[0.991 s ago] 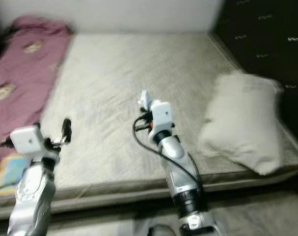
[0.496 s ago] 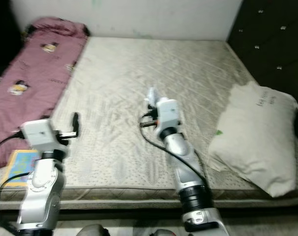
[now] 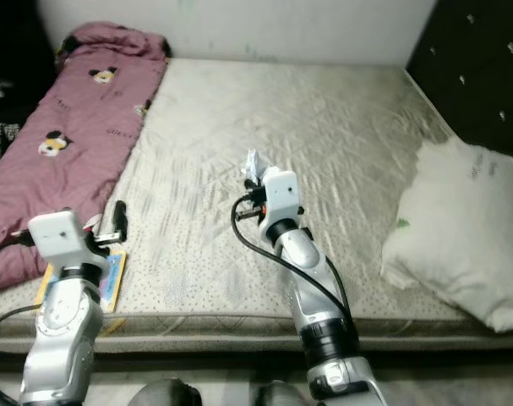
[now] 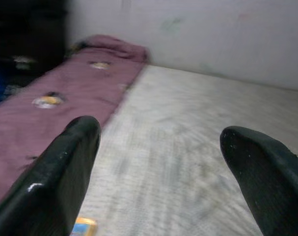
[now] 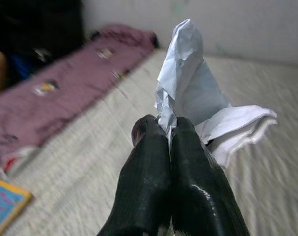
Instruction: Clean up the room
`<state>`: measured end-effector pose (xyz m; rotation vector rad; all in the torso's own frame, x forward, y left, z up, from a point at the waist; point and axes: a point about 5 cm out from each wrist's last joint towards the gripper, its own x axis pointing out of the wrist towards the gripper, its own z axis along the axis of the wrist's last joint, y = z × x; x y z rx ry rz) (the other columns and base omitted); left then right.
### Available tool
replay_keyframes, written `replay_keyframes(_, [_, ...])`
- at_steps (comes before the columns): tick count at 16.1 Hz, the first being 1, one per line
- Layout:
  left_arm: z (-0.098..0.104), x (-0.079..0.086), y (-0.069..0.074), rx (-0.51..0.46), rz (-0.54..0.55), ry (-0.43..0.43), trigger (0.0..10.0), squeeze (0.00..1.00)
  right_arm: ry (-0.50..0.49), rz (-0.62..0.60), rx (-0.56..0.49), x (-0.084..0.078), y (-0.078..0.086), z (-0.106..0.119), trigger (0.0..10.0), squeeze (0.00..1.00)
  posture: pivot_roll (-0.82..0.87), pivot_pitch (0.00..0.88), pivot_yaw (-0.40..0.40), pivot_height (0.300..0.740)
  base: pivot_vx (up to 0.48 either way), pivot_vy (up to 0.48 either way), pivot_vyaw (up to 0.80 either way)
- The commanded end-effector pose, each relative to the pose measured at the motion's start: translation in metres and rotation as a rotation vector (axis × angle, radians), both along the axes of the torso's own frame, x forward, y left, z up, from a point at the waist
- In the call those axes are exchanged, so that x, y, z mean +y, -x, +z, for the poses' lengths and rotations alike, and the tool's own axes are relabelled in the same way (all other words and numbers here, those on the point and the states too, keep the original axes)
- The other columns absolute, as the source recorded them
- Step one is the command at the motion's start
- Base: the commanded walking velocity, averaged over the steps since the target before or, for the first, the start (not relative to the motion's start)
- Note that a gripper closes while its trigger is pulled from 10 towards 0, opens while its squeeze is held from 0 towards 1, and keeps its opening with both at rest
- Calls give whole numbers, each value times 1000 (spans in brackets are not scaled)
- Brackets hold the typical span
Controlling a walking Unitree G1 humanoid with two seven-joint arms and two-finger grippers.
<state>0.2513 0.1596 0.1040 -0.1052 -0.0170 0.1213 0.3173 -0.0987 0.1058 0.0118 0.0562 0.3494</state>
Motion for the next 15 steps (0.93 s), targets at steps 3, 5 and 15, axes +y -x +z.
replay_keyframes(3, [1, 3, 1, 0, 1, -12, 10000, 0, -12, 11, -13, 6, -1, 3, 10000, 0, -18, 25, -21, 740, 0, 480, 0])
replay_keyframes(5, [2, 4, 0, -1, 5, -10, 10000, 0, -19, 16, -22, 8, -2, 5, 10000, 0, -19, 24, -19, 740, 0, 480, 0])
replay_keyframes(15, [5, 4, -3, -11, 14, 0, 10000, 0, 20, 44, -41, 12, -5, 6, 10000, 0, -30, 38, -32, 740, 0, 480, 0])
